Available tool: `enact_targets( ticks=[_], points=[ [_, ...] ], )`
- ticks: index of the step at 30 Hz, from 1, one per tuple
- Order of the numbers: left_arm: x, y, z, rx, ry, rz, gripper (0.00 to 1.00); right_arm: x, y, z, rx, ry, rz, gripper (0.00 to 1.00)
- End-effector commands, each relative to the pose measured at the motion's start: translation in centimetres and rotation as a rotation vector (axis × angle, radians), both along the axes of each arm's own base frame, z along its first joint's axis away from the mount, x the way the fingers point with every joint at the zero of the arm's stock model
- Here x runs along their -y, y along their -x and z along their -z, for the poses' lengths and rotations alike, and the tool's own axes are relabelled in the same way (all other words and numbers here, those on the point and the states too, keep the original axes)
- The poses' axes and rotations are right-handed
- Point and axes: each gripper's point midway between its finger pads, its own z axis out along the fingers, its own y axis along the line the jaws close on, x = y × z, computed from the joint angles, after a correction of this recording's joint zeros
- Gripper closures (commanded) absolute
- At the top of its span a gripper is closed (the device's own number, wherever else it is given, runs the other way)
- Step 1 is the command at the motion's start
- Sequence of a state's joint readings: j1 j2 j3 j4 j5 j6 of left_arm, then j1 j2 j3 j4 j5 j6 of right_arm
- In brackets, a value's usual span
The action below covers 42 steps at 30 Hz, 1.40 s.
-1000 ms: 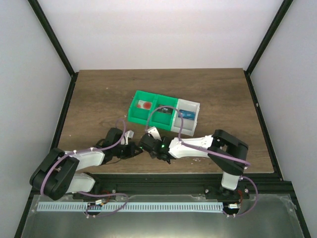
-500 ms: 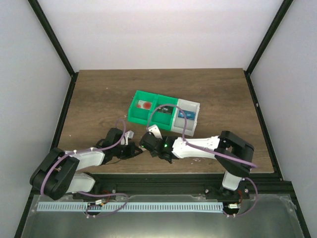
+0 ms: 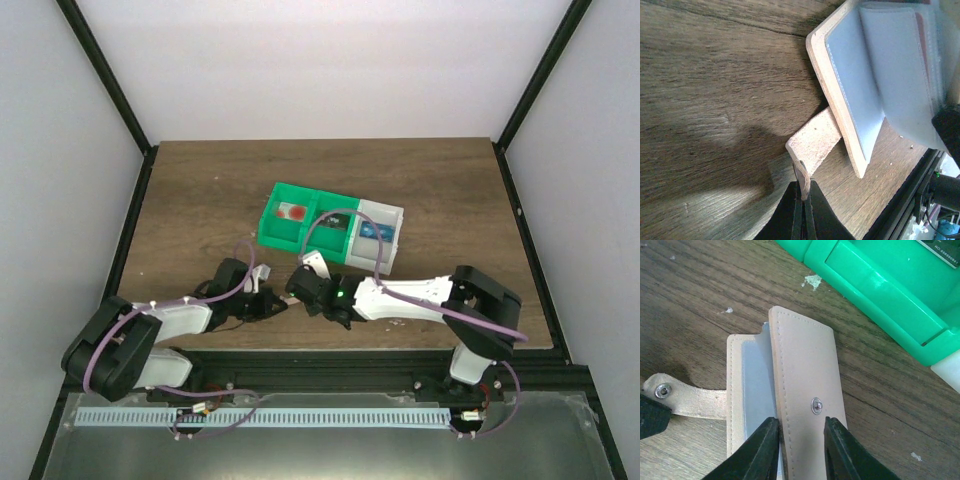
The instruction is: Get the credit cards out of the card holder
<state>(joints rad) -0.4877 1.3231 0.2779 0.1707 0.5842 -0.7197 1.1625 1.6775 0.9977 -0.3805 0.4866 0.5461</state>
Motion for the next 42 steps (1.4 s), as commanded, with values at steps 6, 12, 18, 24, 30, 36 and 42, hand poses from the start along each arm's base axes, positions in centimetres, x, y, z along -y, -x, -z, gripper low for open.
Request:
enact_targets(
  ticks=[6, 12, 18, 24, 30, 36, 42],
  points=[
    [-0.3, 0.5, 0.9, -0.013, -0.017, 0.008, 1.00, -0.7, 0.3, -0.6, -0.001, -0.058, -0.032, 0.71],
    [-0.3, 0.5, 0.9, -0.012, -0.017, 0.007, 1.00, -1.2, 0.6, -0.1, -0.028, -0.102, -0.050, 0.76],
    [-0.5, 0.4, 1.1, -0.012, -0.029, 0.004, 1.00, -1.1, 0.8, 0.1, -0.050, -0.141, -0.058, 0.94],
    [-0.4, 0.5, 1.3, -0.015, -0.029, 0.008, 1.00, -0.7, 0.8, -0.1, -0.077, -0.200, -0.060, 0.90],
    [-0.4, 0.5, 1.1, -0.012, -0.029, 0.010, 1.00, 0.5, 0.2, 0.2, -0.074, -0.184, -0.026, 0.99],
    [-0.2, 0.2, 0.8, -0.008, -0.032, 0.023, 1.00, 2.3, -0.5, -0.7, -0.057, -0.176, 0.016, 1.00],
    [-0.1, 0.1, 0.3, -0.002, -0.035, 0.036, 1.00, 5.6, -0.1, -0.9, -0.080, -0.180, 0.063, 0.99]
  ],
)
